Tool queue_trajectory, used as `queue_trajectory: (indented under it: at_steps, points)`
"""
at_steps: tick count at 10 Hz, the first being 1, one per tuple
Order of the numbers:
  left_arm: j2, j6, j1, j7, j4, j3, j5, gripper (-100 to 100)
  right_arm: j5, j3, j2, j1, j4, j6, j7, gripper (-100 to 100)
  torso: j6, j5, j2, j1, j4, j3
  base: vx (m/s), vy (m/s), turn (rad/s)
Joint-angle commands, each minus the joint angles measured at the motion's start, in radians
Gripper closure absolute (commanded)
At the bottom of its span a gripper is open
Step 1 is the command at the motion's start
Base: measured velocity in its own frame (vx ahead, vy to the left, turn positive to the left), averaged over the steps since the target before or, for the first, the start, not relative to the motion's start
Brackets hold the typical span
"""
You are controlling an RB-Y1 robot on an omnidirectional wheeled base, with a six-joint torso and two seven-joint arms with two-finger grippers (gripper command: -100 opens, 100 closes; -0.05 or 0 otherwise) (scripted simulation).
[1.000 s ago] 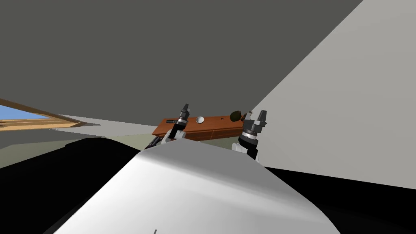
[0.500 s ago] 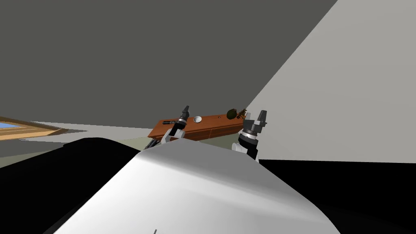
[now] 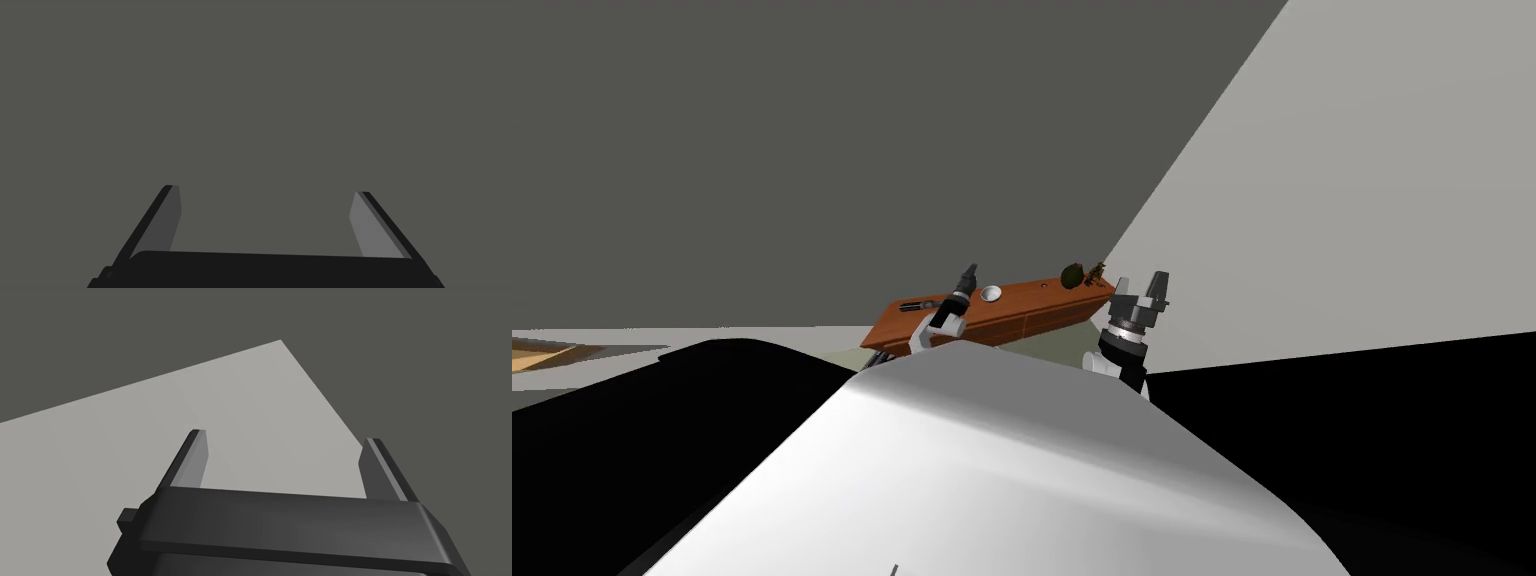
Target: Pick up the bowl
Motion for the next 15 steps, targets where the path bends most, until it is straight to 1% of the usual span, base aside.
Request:
queue_trajectory:
  at_steps: [1,2,3,4,5,6,7,8,9,10,11,12,13,14,15]
  points:
    - [0.005,0.050,-0.010,0.004,0.013,0.010,0.006,-100,0.000,0.000,0.000,0.000,0.000,0.000,0.000,0,0.000,0.000,0.000,0.000,0.000,0.000,-0.034,-0.016,-0.129]
    - [0.011,0.083,-0.029,0.008,0.042,0.028,0.015,-100,0.000,0.000,0.000,0.000,0.000,0.000,0.000,0,-0.001,0.000,0.000,0.001,0.000,0.000,-0.034,-0.020,-0.270]
    - [0.011,0.109,-0.029,0.008,0.042,0.028,0.015,-100,0.000,0.000,0.000,0.000,0.000,0.000,0.000,0,0.000,0.000,0.000,0.000,0.000,0.000,-0.031,-0.013,-0.105]
    - [0.015,0.140,-0.048,0.013,0.072,0.047,0.023,-100,0.000,0.000,0.000,0.000,0.000,0.000,0.000,0,-0.001,0.000,0.000,0.001,0.000,0.000,-0.030,-0.024,-0.184]
    - [0.015,0.167,-0.048,0.013,0.072,0.047,0.023,-100,0.000,0.000,0.000,0.000,0.000,0.000,0.000,0,0.000,0.000,0.000,0.001,0.000,0.000,-0.025,-0.018,-0.115]
    - [0.015,0.174,-0.048,0.013,0.072,0.047,0.023,-100,0.000,0.000,0.000,0.000,0.000,0.000,0.000,0,-0.001,0.000,-0.001,0.001,0.000,0.000,-0.012,-0.007,-0.008]
    - [0.018,0.215,-0.067,0.018,0.103,0.068,0.031,-100,0.000,0.000,0.000,0.000,0.000,0.000,0.000,0,-0.001,0.000,-0.001,0.001,0.000,-0.001,-0.019,-0.019,-0.246]
    - [0.018,0.233,-0.067,0.018,0.103,0.068,0.031,-100,0.000,0.000,0.000,0.000,0.000,0.000,0.000,0,0.000,0.000,-0.001,0.001,0.000,-0.001,-0.020,-0.011,-0.137]
    - [0.020,0.263,-0.086,0.023,0.135,0.089,0.038,-100,0.000,0.000,0.000,0.000,0.000,0.000,0.000,0,-0.001,0.000,-0.001,0.001,0.000,-0.001,-0.026,-0.018,-0.216]
    - [0.020,0.292,-0.086,0.023,0.135,0.089,0.038,-100,0.000,0.000,0.000,0.000,0.000,0.000,0.000,0,0.000,0.000,-0.001,0.001,0.000,0.000,-0.026,-0.011,-0.128]
    - [0.021,0.323,-0.104,0.028,0.168,0.111,0.044,-100,0.000,0.000,0.000,0.000,0.000,0.000,0.000,0,-0.001,0.000,-0.001,0.001,0.000,0.000,-0.029,-0.014,-0.213]
    - [0.021,0.350,-0.104,0.028,0.168,0.111,0.044,-100,0.000,0.000,0.000,0.000,0.000,0.000,0.000,0,0.000,0.000,0.000,0.001,0.000,0.000,-0.021,-0.009,-0.129]
    - [0.022,0.377,-0.121,0.033,0.201,0.135,0.050,-100,0.000,0.000,0.000,0.000,0.000,0.000,0.000,0,-0.001,0.000,-0.001,0.002,0.000,0.000,-0.020,-0.014,-0.254]
    - [0.022,0.404,-0.121,0.033,0.201,0.135,0.050,-100,0.000,0.000,0.000,0.000,0.000,0.000,0.000,0,0.000,0.000,-0.001,0.001,0.000,0.000,-0.016,-0.006,-0.118]
    - [0.022,0.435,-0.137,0.038,0.235,0.159,0.055,-100,0.000,0.000,0.000,0.000,0.000,0.000,0.000,0,-0.001,0.000,-0.001,0.002,0.000,-0.001,-0.017,-0.007,-0.166]
